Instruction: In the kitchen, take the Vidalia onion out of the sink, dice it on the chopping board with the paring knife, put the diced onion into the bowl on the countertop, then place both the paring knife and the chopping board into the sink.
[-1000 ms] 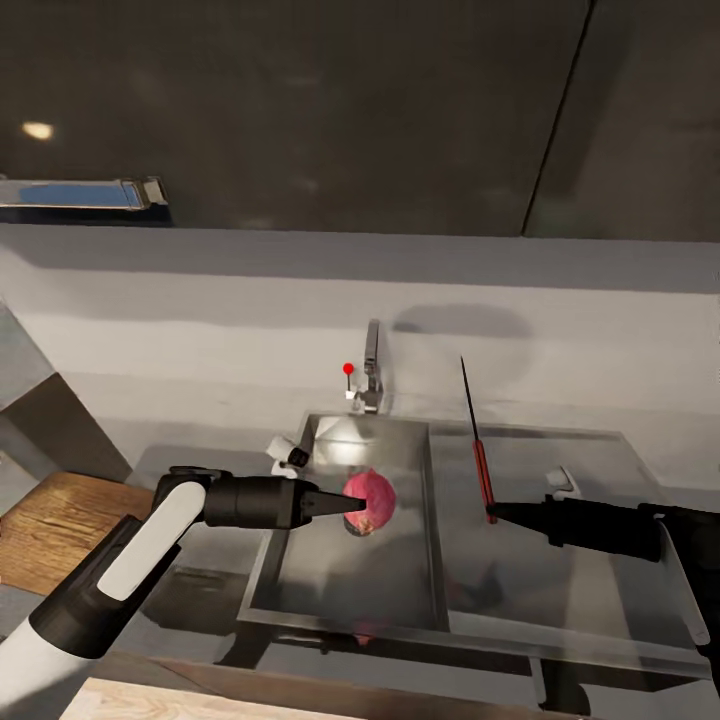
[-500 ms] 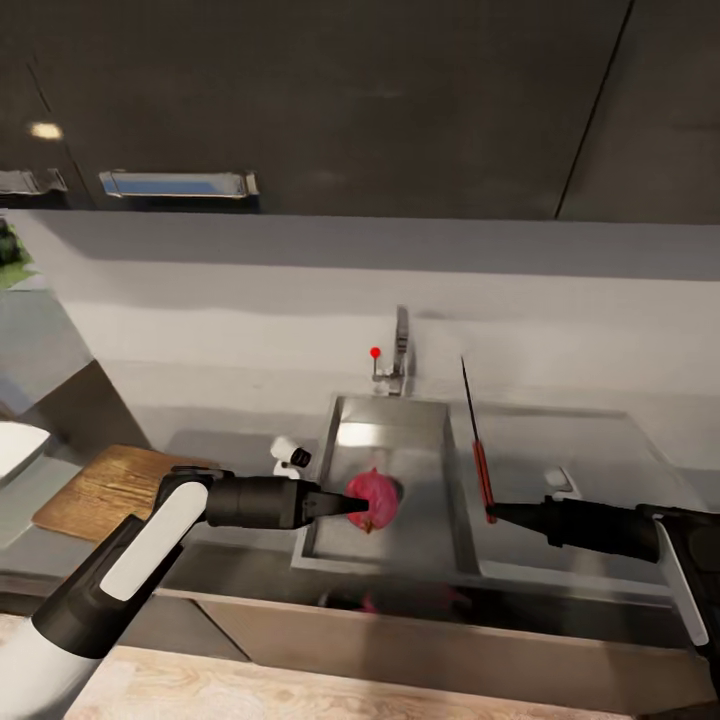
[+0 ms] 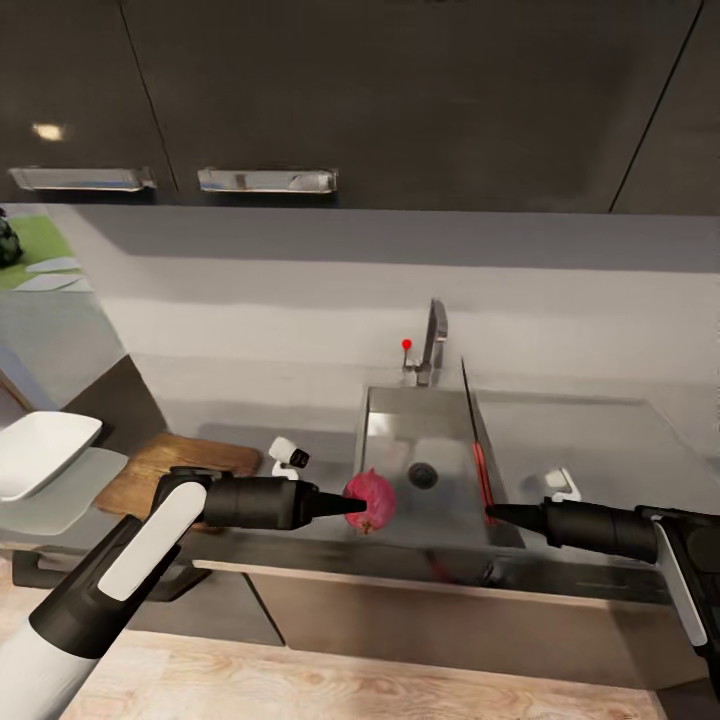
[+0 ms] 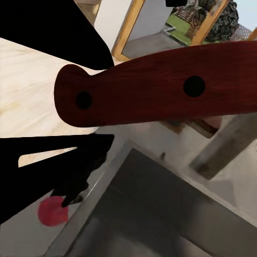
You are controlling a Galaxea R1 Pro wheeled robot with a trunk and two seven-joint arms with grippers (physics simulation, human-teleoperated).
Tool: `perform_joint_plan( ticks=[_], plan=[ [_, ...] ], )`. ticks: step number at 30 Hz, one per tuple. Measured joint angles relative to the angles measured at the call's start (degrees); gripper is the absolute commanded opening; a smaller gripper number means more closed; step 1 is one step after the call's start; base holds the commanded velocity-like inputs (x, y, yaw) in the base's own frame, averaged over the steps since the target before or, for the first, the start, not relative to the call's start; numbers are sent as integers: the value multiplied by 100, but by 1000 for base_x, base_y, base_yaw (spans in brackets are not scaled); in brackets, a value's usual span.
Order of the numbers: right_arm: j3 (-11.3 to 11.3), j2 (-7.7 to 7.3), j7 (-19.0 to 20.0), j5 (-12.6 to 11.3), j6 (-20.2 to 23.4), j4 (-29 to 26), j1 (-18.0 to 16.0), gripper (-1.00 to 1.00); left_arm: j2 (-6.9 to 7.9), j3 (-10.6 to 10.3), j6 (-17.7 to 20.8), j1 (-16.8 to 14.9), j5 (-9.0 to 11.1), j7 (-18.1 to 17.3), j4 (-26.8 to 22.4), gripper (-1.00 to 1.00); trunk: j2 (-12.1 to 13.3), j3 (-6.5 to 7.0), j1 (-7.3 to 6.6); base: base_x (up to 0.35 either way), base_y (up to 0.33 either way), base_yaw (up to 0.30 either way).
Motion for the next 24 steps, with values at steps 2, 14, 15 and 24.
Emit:
perform_joint_plan(
  ticks=[2, 14, 15, 24],
  plan=[
    [0, 0, 0, -1, 7, 0, 0, -100, 0, 0, 2, 0, 2, 2, 0, -100, 0, 11, 0, -63, 307, -194],
    [1, 2, 0, -7, 13, 9, -1, -100, 1, 1, 2, 1, -4, 3, -1, -100, 0, 47, -1, -21, 307, -79],
    [1, 1, 0, -7, 16, 9, -1, -100, 1, 1, 2, 1, -5, 2, -1, -100, 0, 47, 0, -11, 307, -1],
    [2, 2, 1, 1, 2, 11, -2, -100, 11, 2, 0, 2, -6, 2, -2, -100, 0, 47, -1, -4, 307, 99]
  ],
)
